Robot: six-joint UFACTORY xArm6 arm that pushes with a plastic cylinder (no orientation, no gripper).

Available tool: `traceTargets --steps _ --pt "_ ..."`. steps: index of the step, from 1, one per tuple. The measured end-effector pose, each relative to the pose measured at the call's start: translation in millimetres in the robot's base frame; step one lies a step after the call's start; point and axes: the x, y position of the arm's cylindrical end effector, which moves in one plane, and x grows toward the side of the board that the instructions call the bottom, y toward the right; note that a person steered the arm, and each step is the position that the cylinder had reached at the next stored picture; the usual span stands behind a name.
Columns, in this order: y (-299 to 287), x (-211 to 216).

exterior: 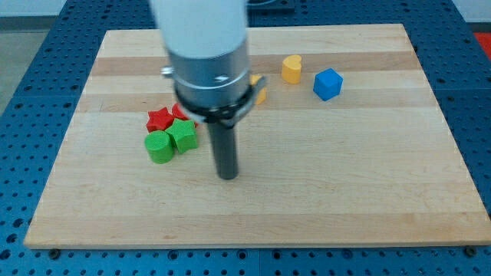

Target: Move the yellow blocks above the blue cube

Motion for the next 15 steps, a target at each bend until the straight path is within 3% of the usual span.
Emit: traceTargets --steps 1,4,11,15 --pt "38.7 -26.8" --pt "45.8 -106.4" --pt "-18.4 -161.4" --pt "49.2 -197.0"
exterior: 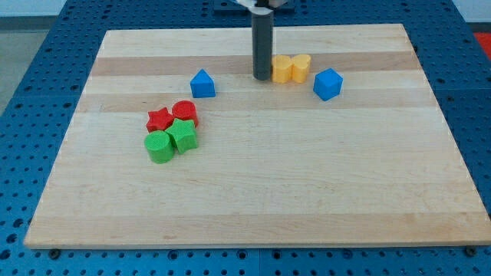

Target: Move the yellow blocks above the blue cube

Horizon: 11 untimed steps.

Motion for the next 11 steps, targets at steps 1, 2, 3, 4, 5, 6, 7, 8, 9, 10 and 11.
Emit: traceTargets --steps 1,2,3,4,5,6,7,8,9,10,11 --pt "11.1 -8.8" --pt "11.6 -32.1" --pt "21.8 -45.5" --pt "36.4 -44.8" --pt "42.2 -38.1" --pt "42.8 -38.0" --pt "47.3 -37.4" --pt "48.1 -37.3" --pt "20.1 -38.5" --pt "-22.7 -38.5" --pt "-73.7 -38.5"
